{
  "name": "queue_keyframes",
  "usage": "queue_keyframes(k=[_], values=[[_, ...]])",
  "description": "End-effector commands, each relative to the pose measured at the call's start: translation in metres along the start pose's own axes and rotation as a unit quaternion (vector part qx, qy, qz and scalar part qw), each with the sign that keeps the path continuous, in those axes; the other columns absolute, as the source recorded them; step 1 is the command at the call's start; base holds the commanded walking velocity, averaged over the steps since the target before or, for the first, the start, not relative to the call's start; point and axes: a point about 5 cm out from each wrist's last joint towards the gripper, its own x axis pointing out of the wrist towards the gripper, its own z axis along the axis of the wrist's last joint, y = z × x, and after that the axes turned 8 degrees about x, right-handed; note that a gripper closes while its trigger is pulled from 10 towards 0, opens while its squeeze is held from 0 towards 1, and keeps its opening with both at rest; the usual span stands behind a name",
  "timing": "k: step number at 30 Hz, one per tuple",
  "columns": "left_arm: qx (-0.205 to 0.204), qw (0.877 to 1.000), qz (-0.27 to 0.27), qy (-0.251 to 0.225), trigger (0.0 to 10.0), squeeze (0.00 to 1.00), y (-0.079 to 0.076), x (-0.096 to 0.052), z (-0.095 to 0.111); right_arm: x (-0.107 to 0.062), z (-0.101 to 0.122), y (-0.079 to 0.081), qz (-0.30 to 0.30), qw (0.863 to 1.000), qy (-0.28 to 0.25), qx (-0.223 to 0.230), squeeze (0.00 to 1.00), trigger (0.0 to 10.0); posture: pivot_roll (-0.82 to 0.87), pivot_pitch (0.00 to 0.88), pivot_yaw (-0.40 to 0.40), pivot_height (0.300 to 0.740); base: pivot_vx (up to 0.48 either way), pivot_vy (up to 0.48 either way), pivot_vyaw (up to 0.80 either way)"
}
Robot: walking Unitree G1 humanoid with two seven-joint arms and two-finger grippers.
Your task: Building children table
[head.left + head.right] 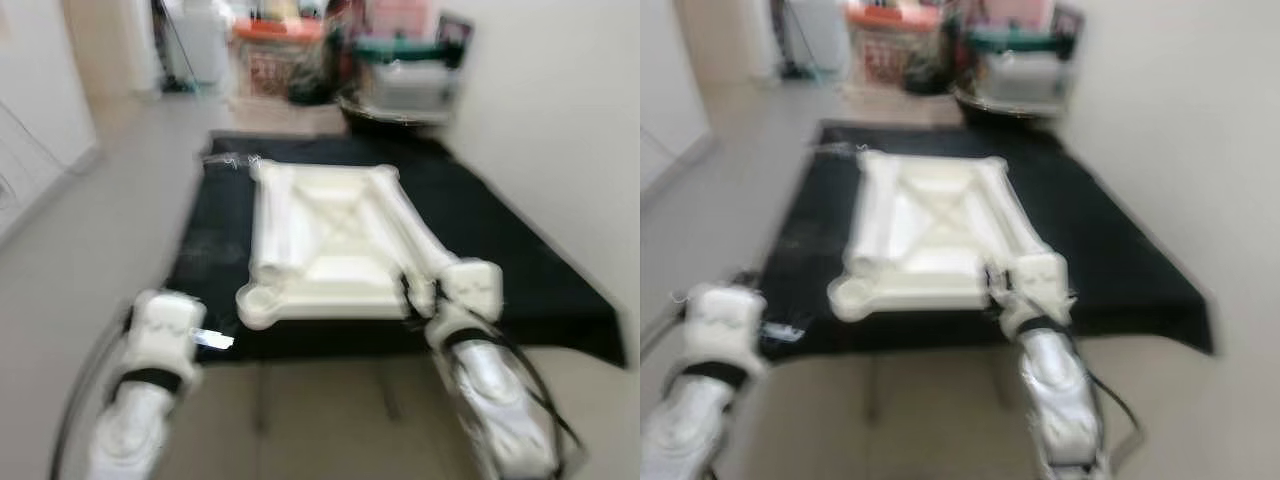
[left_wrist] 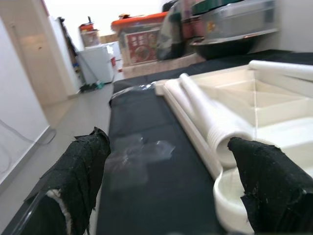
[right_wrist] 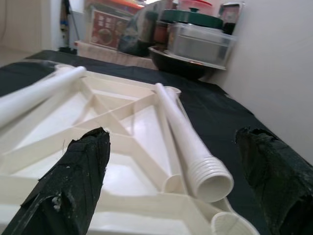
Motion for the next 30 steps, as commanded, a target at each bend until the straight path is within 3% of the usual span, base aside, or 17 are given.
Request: queue_keyframes(k=[1,9,24,30], values=[[-0.005,1.000,-0.007,0.000,10.0,0.00,-0.0040,0.0000,0.0004,-0.0002,0.0005,-0.0071,-0.013,1.000,-0.002,-0.004,0.00,10.0,0.06,0.000,-0.071,0.740,0.000,0.000,0.00],[0.000,1.000,-0.001,-0.005,10.0,0.00,-0.0034,0.0029,0.0025,0.0025,0.0049,-0.0099,-0.014,1.000,-0.009,-0.001,0.00,10.0,0.06,0.000,-0.074,0.740,0.000,0.000,0.00],[-0.015,1.000,-0.006,-0.020,10.0,0.00,-0.0081,0.0049,0.0063,0.0051,0.0076,-0.0095,-0.005,1.000,-0.013,-0.001,0.00,10.0,0.05,0.000,-0.075,0.740,0.000,-0.413,0.00],[-0.012,1.000,0.008,-0.020,10.0,0.00,-0.0032,0.0067,0.0057,0.0056,0.0068,-0.0085,-0.004,1.000,-0.012,0.001,0.00,10.0,0.06,0.000,-0.073,0.740,0.000,0.000,0.00]])
